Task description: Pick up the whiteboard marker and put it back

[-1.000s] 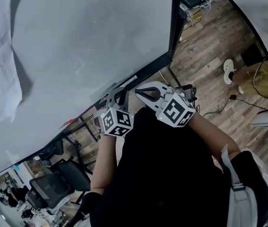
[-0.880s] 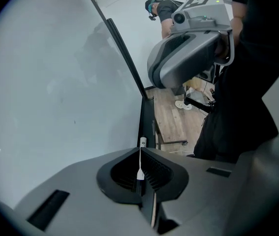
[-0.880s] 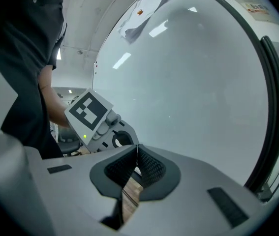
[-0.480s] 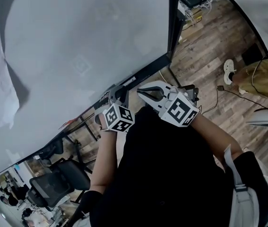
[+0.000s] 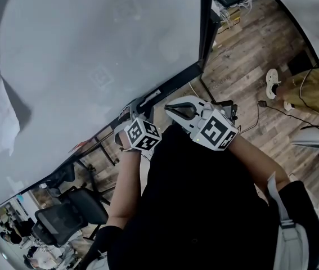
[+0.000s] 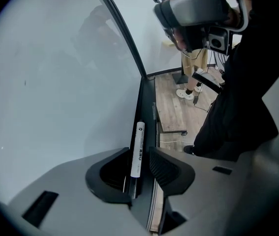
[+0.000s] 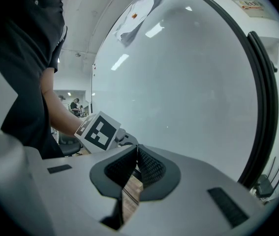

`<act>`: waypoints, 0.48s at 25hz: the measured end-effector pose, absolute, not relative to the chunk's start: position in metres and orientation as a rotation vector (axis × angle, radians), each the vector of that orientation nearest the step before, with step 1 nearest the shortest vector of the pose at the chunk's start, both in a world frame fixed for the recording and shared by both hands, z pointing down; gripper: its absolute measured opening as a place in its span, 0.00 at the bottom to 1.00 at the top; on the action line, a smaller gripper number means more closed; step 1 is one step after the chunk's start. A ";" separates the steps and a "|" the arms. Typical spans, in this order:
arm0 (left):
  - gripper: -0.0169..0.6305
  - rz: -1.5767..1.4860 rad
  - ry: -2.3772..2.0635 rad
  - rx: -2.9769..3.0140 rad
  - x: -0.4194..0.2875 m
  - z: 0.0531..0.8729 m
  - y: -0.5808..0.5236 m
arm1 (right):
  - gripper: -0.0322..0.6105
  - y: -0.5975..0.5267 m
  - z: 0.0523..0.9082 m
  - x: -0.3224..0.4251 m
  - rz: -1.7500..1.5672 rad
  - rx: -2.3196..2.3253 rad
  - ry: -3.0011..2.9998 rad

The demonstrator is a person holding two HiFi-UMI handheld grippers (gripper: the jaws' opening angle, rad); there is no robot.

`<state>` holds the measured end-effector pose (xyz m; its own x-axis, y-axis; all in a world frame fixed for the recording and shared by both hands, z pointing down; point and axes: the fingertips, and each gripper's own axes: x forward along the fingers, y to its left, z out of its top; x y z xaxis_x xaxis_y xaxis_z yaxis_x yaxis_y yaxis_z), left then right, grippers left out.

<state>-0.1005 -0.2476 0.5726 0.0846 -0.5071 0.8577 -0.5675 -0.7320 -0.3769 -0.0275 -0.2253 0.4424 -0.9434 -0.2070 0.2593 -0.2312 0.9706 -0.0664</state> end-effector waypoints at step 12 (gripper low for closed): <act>0.21 1.816 -1.191 2.251 -0.103 0.587 -0.253 | 0.08 -0.225 0.447 -0.022 0.158 0.334 -2.854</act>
